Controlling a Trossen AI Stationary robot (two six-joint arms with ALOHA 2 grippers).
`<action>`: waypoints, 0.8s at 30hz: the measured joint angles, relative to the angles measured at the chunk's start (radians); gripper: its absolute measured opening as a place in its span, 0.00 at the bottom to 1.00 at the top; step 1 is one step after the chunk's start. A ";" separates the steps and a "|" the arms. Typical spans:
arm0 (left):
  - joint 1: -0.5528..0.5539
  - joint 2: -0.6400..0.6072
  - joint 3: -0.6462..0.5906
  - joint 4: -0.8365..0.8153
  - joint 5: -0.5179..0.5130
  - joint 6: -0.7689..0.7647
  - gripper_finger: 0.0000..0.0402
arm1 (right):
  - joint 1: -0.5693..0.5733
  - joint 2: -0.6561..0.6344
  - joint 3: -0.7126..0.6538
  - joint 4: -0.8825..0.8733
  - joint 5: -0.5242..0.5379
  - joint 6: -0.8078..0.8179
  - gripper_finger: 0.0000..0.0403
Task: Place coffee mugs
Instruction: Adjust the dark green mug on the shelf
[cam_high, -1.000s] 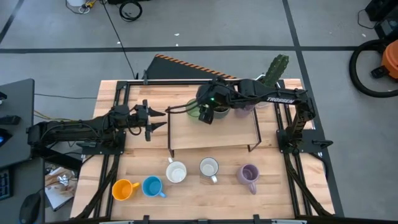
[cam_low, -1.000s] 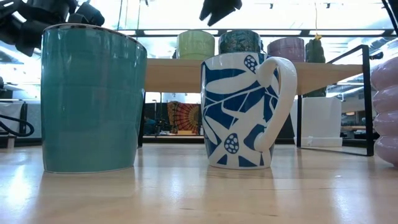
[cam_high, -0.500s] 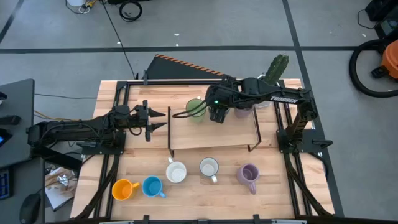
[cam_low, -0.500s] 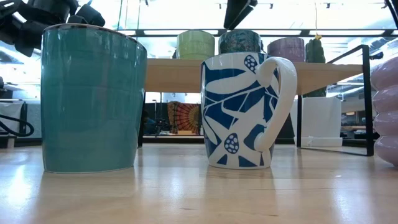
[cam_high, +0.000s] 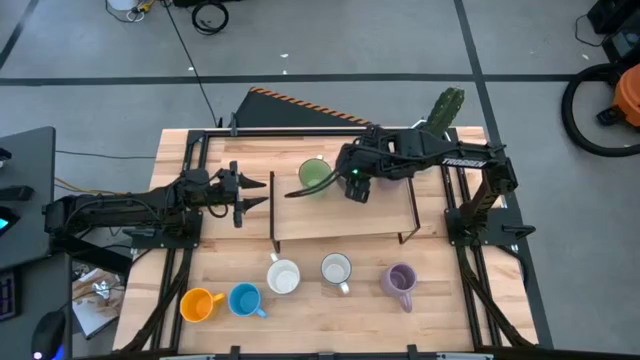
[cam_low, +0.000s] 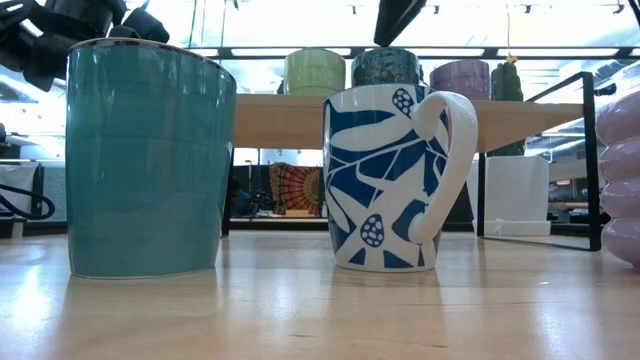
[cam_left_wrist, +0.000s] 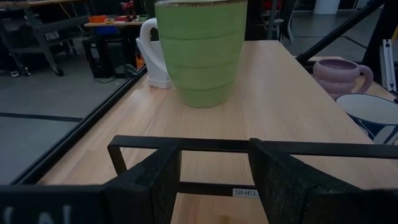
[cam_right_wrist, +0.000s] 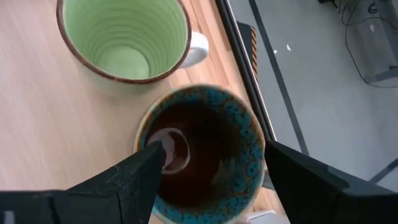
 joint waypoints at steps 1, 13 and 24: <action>0.000 0.000 0.000 0.000 0.000 0.000 0.48 | 0.002 -0.006 -0.011 0.002 0.001 0.001 0.71; 0.000 0.000 0.000 0.000 0.000 0.000 0.48 | 0.012 -0.037 -0.031 0.074 -0.029 -0.004 0.71; 0.000 0.000 0.000 0.007 0.000 0.008 0.48 | -0.012 -0.034 -0.015 0.045 -0.084 -0.054 0.67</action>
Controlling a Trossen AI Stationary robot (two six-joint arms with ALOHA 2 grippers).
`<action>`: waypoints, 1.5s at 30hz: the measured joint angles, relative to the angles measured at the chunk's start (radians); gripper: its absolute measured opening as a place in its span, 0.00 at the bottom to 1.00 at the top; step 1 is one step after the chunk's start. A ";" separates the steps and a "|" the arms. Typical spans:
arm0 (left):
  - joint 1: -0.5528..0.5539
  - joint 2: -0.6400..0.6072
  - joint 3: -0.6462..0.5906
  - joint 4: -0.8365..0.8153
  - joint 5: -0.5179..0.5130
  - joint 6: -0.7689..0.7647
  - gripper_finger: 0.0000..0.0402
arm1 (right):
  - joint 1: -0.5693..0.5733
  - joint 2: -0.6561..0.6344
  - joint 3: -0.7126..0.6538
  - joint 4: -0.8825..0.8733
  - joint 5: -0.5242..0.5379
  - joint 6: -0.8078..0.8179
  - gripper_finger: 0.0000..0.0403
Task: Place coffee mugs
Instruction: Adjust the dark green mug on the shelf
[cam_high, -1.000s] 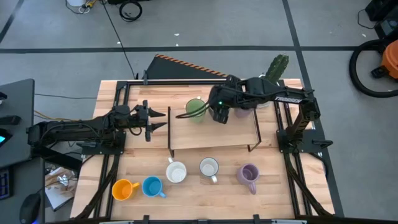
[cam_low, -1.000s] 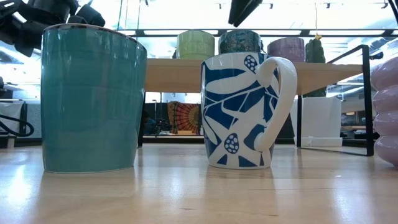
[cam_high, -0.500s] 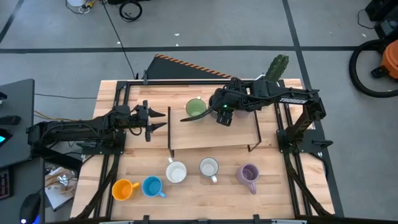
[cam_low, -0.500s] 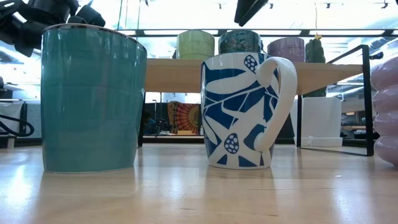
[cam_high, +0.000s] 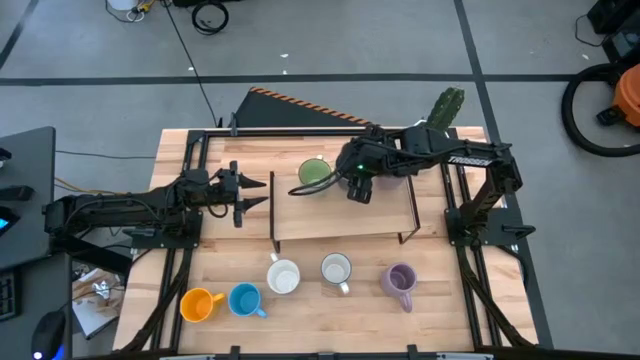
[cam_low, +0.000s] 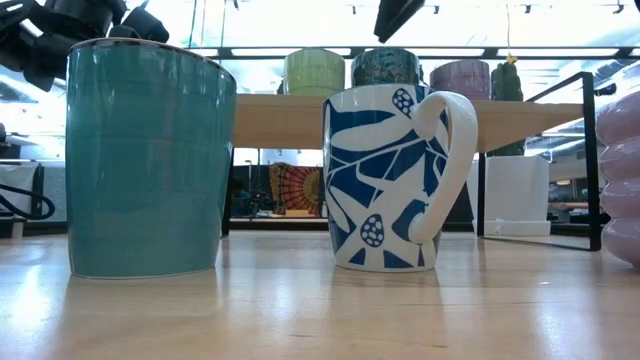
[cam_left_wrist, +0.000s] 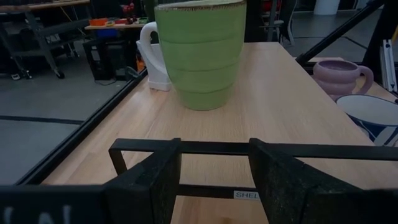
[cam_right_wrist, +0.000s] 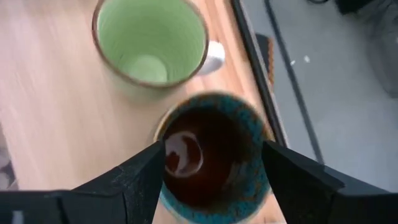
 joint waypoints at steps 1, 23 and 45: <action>0.000 0.000 0.000 -0.002 0.000 0.000 0.48 | -0.005 0.002 0.000 -0.011 -0.017 0.000 0.67; 0.000 0.000 0.000 -0.008 0.000 0.000 0.48 | -0.174 0.054 0.000 -0.062 -0.210 -0.140 0.61; 0.000 0.000 0.000 -0.014 0.000 0.001 0.48 | -0.174 0.055 0.000 -0.074 -0.275 -0.188 0.39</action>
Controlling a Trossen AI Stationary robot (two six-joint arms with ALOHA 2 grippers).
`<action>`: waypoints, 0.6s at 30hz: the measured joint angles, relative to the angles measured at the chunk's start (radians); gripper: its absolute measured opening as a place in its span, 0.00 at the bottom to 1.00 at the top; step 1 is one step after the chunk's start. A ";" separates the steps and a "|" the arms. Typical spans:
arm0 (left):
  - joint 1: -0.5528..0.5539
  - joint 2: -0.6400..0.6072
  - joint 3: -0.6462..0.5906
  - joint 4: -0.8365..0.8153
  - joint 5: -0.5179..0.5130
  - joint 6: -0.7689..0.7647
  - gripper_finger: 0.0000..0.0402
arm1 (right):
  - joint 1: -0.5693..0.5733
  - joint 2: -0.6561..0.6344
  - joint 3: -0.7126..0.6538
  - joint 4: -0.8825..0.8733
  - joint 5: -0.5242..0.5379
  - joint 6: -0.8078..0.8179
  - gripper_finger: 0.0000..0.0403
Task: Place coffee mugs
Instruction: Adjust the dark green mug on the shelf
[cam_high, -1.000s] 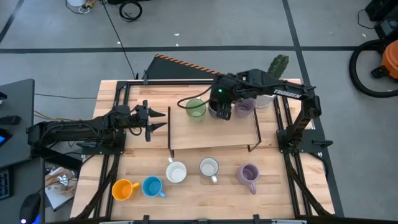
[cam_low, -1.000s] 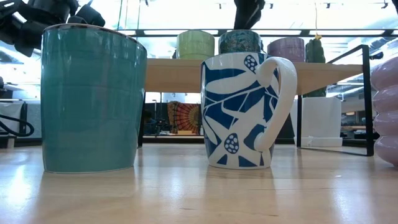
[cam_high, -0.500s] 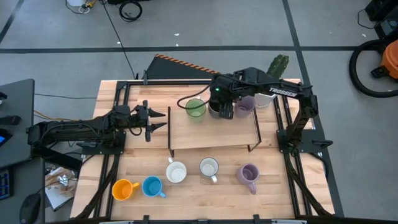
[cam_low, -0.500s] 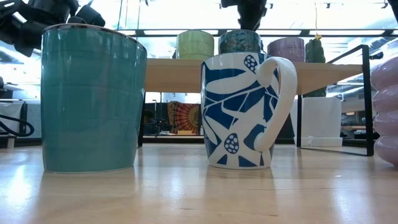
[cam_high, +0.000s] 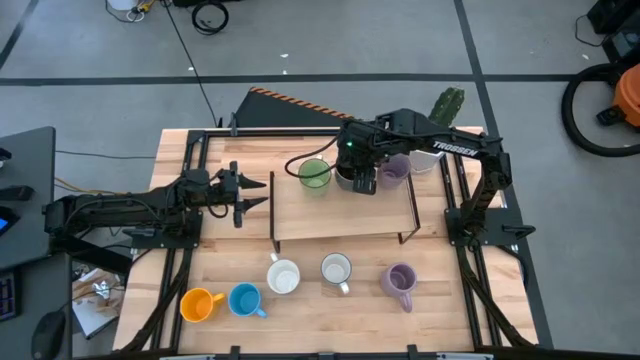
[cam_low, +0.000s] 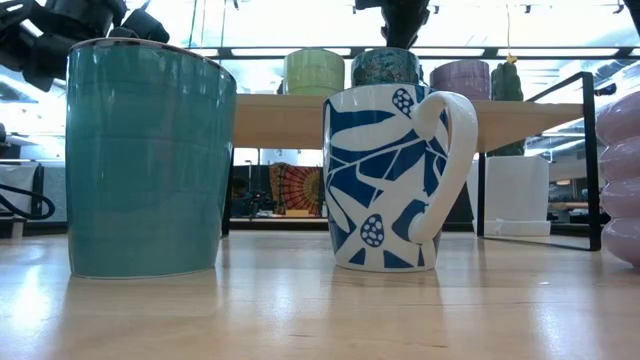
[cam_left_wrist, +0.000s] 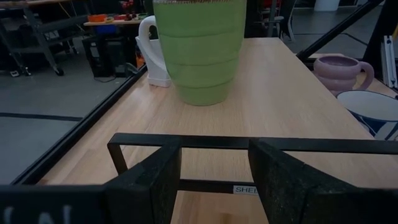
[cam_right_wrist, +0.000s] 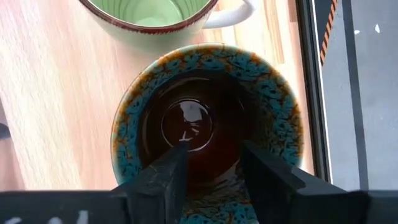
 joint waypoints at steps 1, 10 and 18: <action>0.000 0.000 0.000 0.000 0.000 0.000 0.48 | 0.000 0.000 0.000 0.000 0.000 0.000 0.38; 0.000 0.000 0.000 0.022 0.000 0.001 0.48 | -0.005 0.000 0.062 0.011 0.000 -0.008 0.36; 0.000 0.000 0.000 0.023 0.000 0.002 0.48 | -0.005 0.013 0.168 -0.006 -0.034 0.022 0.33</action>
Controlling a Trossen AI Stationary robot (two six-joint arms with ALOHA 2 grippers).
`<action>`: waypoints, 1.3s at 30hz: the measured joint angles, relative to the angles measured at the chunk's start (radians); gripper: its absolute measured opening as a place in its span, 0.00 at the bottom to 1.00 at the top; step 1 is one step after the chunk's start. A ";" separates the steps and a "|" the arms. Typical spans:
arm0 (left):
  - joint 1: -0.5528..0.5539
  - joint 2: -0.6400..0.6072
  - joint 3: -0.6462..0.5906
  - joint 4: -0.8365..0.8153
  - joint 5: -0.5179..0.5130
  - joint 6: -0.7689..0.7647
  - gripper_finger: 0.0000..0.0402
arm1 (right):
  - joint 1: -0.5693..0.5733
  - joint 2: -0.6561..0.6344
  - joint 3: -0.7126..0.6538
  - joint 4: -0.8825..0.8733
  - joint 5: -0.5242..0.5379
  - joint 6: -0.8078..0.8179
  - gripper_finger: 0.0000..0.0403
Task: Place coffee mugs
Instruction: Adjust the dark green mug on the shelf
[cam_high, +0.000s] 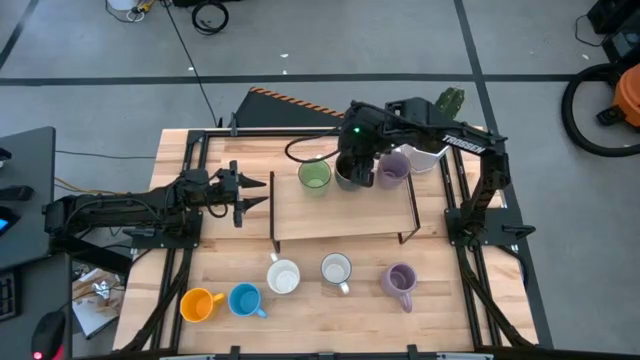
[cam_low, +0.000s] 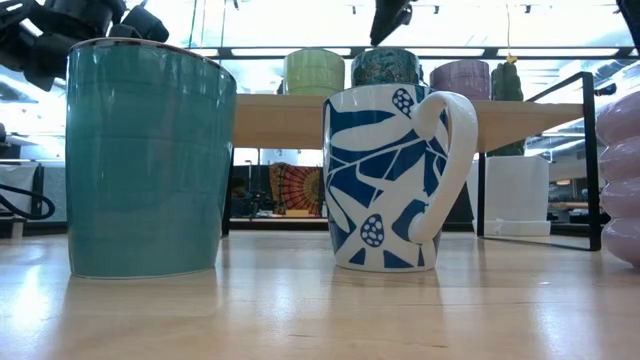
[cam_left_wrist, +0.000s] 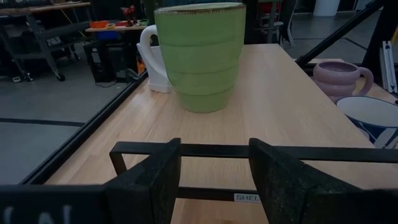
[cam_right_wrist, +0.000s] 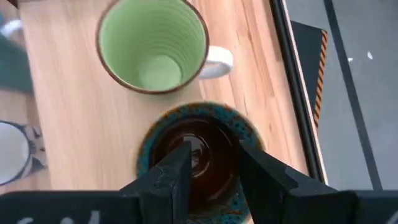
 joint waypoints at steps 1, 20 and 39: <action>0.000 0.000 0.000 0.001 0.000 0.000 0.48 | 0.004 0.008 0.010 0.002 0.000 -0.001 0.33; 0.000 0.000 0.000 -0.029 0.000 -0.003 0.48 | 0.012 0.161 0.177 -0.160 0.013 -0.063 0.32; 0.000 0.000 0.000 -0.030 0.000 -0.010 0.48 | -0.035 0.177 0.129 -0.157 -0.021 -0.077 0.32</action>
